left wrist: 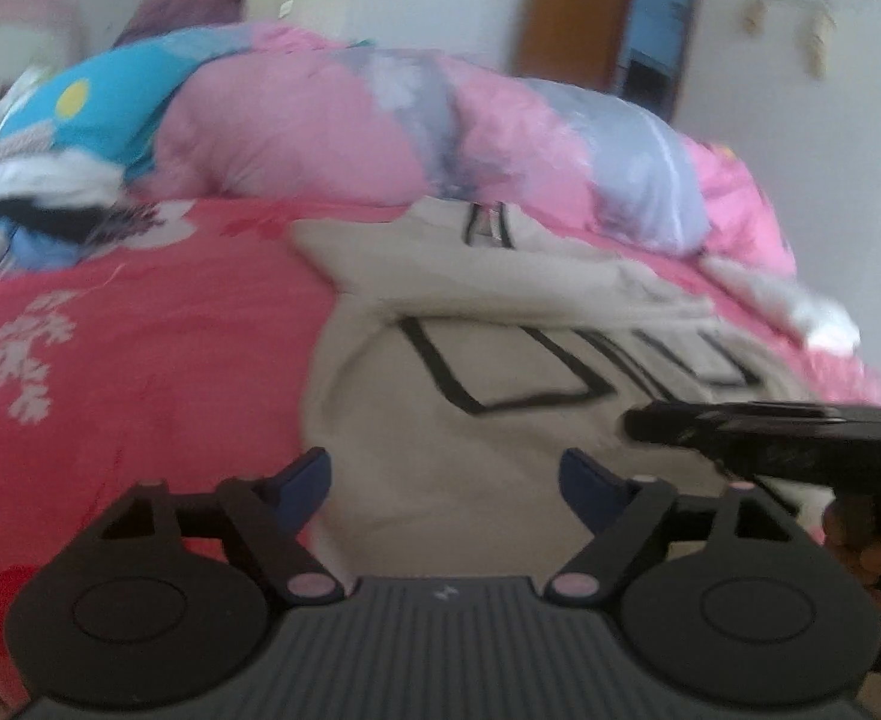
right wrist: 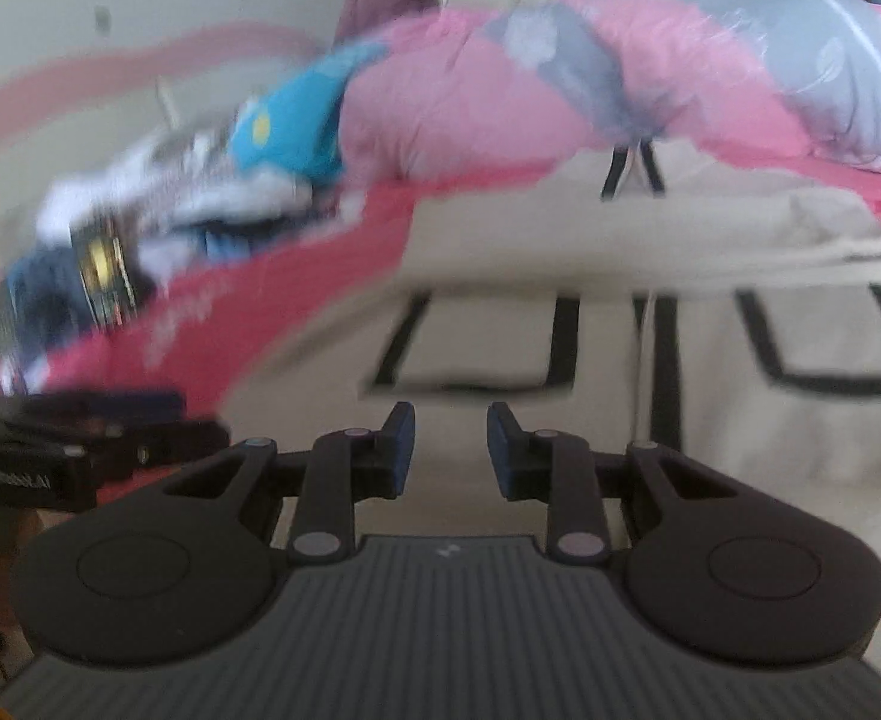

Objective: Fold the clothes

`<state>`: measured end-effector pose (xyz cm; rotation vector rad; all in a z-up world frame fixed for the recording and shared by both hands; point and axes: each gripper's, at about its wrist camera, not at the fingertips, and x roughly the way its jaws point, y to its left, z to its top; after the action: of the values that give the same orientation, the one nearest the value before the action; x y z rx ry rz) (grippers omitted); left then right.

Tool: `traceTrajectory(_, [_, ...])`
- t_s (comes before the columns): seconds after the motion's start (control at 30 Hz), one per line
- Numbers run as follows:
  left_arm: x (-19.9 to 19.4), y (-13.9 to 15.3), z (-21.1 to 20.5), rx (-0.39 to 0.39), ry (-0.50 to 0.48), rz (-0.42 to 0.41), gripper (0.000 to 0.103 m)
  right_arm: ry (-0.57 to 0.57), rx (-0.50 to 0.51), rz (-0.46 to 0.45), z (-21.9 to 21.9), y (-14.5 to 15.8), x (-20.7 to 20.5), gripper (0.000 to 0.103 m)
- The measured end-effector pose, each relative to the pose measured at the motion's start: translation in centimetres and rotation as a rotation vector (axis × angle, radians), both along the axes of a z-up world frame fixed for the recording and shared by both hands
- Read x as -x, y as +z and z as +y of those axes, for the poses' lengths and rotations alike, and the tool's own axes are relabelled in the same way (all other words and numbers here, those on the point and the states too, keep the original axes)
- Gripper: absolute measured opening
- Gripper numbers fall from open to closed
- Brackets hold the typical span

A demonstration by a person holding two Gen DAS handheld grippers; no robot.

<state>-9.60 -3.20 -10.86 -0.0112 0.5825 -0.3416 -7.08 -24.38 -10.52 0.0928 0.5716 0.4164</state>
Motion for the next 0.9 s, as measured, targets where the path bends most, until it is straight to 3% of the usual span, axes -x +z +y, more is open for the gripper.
traceTrajectory(0.13, [2.0, -1.5, -1.9, -0.132, -0.069, -0.035, 0.076, 0.001, 0.073, -0.012, -0.1, -1.7, 2.5, 0.025])
traceTrajectory(0.47, [6.1, -2.9, -1.1, -0.202, -0.189, -0.05, 0.075, -0.011, 0.076, 0.074, -2.7, 0.4, 7.1, 0.025])
traceTrajectory(0.57, [6.3, -2.6, -0.4, -0.17, -0.197, -0.04, 0.075, 0.0, 0.059, 0.019, -2.5, 2.2, 5.8, 0.025])
traceTrajectory(0.67, [6.2, -2.1, 0.8, -0.086, -0.194, -0.025, 0.075, 0.033, 0.053, -0.01, -1.4, 3.0, 3.1, 0.025])
traceTrajectory(0.8, [6.1, -1.2, 2.8, 0.009, -0.163, -0.031, 0.075, 0.137, 0.023, 0.006, 1.3, 1.5, 0.4, 0.025])
traceTrajectory(0.9, [5.8, -0.5, 4.0, 0.048, -0.136, -0.041, 0.075, 0.166, 0.034, 0.074, 2.8, -1.1, -0.1, 0.026])
